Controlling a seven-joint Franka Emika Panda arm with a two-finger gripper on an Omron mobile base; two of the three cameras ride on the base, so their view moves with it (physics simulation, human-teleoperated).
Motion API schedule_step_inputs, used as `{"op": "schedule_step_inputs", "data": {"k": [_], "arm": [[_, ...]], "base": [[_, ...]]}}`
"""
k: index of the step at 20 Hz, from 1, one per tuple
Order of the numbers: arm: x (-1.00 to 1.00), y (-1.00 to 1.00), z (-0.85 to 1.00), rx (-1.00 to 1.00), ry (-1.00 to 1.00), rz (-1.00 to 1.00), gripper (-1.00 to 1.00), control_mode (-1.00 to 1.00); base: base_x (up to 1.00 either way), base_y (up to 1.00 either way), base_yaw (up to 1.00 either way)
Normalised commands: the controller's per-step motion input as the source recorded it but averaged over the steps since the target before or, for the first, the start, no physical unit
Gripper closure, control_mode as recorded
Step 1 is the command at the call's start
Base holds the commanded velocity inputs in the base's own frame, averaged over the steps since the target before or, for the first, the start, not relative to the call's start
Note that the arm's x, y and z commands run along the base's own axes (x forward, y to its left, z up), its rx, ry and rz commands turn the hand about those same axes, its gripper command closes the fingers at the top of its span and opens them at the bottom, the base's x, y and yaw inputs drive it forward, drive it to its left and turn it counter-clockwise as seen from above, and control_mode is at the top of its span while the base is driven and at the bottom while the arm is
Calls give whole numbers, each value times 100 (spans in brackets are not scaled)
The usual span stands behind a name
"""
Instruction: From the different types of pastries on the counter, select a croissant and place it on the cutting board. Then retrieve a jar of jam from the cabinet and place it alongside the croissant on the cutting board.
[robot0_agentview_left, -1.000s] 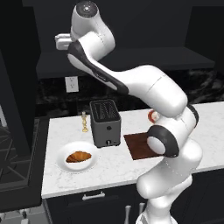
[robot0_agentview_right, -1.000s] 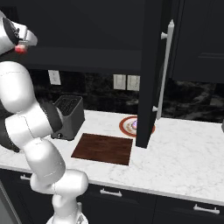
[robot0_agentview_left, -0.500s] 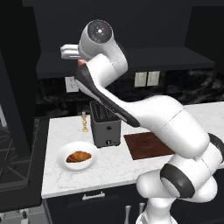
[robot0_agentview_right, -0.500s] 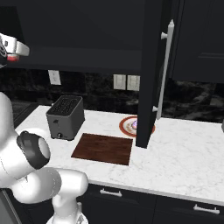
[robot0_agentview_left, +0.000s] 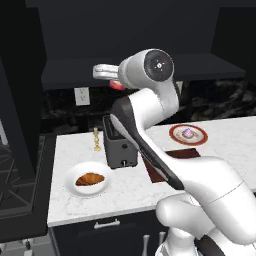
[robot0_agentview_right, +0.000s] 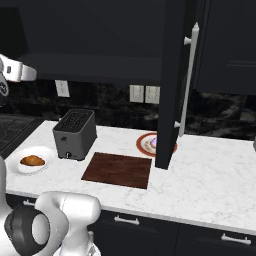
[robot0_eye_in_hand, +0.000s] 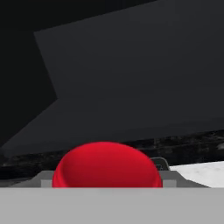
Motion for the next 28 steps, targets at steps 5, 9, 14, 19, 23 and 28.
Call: {"op": "schedule_step_inputs", "data": {"k": [5, 9, 14, 19, 23, 28], "arm": [[-92, -48, -3, 5, -8, 0, 100, -100], [-92, -34, -6, 2, -4, 2, 100, -100], [-73, -35, 0, 3, 0, 5, 100, -100], [-43, -52, -12, 6, 3, 1, 100, -100], [-56, -48, -19, 8, 9, 0, 100, -100], [-63, -40, -18, 5, 1, 0, 100, -100]], "base": [[0, 0, 0], [0, 0, 0], [0, 0, 0], [0, 0, 0], [0, 0, 0], [0, 0, 0]]}}
